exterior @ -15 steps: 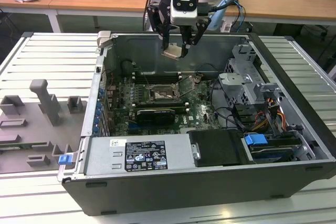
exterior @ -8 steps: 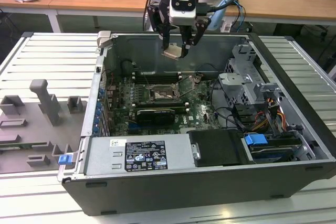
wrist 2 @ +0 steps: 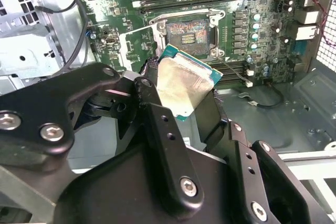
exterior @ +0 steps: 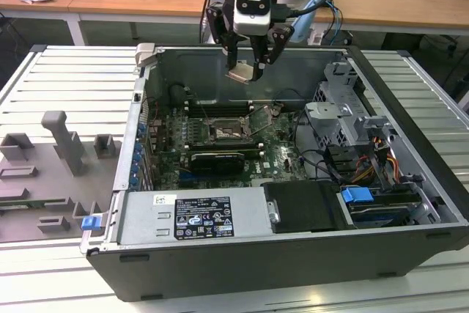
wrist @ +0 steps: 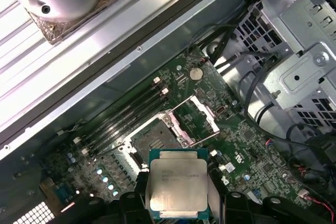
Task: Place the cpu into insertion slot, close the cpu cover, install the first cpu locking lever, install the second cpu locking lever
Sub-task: 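Place the cpu into insertion slot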
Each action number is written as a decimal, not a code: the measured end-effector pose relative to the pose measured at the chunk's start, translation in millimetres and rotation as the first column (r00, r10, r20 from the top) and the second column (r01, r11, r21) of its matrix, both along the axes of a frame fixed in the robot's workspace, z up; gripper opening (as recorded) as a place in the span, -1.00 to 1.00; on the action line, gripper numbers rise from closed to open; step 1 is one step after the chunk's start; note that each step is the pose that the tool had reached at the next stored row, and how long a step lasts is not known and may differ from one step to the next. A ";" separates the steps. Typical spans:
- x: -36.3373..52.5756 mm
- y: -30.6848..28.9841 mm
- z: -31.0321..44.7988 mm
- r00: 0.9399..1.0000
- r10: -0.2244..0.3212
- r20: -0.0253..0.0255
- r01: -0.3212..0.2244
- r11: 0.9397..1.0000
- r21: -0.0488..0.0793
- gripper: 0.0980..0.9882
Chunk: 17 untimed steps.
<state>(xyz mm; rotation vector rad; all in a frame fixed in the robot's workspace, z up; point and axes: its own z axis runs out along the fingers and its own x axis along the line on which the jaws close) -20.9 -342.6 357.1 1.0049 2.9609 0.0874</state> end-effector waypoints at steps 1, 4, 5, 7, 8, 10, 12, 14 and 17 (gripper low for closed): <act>0.0 0.0 0.0 1.000 -0.004 0.000 0.004 1.000 0.000 -0.04; 0.0 0.0 0.0 1.000 -0.020 0.000 0.020 1.000 -0.001 -0.04; 0.0 0.0 -0.1 1.000 -0.024 0.000 0.024 1.000 -0.001 -0.04; 0.0 0.0 0.0 0.999 -0.035 0.000 0.035 0.999 -0.002 -0.04; 0.0 0.0 -0.1 0.999 -0.042 0.000 0.042 0.999 -0.002 -0.04; 0.0 0.0 -0.1 0.999 -0.051 0.000 0.051 0.999 -0.002 -0.04; 0.0 0.0 -0.1 0.998 -0.064 0.000 0.064 0.998 -0.003 -0.04; 0.0 0.0 -0.1 0.997 -0.071 0.000 0.071 0.997 -0.003 -0.04; 0.0 0.0 -0.2 0.996 -0.084 0.000 0.084 0.996 -0.003 -0.04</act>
